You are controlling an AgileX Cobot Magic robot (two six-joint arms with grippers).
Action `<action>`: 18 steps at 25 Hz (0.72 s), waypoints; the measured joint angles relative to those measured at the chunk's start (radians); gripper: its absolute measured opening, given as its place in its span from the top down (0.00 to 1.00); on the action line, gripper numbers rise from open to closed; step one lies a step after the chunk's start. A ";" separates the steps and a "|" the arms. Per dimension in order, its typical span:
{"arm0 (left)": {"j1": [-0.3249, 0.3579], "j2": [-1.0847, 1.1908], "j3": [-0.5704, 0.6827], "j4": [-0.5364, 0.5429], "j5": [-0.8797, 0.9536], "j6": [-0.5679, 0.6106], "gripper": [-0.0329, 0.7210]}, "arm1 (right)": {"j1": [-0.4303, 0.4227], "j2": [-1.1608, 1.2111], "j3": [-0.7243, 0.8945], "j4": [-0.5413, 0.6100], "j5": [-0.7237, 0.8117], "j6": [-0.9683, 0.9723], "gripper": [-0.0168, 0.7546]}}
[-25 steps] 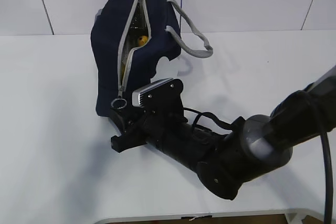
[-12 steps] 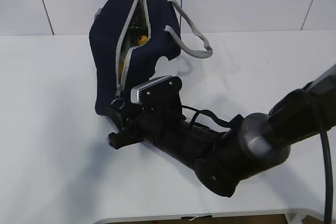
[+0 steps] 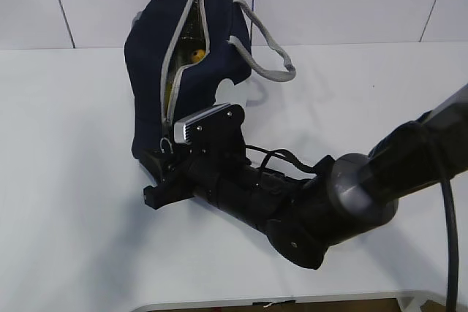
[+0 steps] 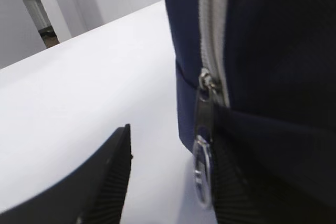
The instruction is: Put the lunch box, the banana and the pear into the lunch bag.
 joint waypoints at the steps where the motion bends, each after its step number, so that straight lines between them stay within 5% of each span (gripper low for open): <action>1: 0.000 0.000 0.000 0.000 0.000 0.000 0.57 | 0.000 0.002 -0.002 0.002 0.002 0.000 0.47; 14: 0.000 0.000 0.000 0.000 0.000 0.000 0.57 | 0.000 0.018 -0.013 0.008 0.012 0.001 0.48; 18: 0.000 0.000 0.000 0.000 0.000 0.000 0.57 | 0.000 0.020 -0.014 0.017 0.015 0.001 0.55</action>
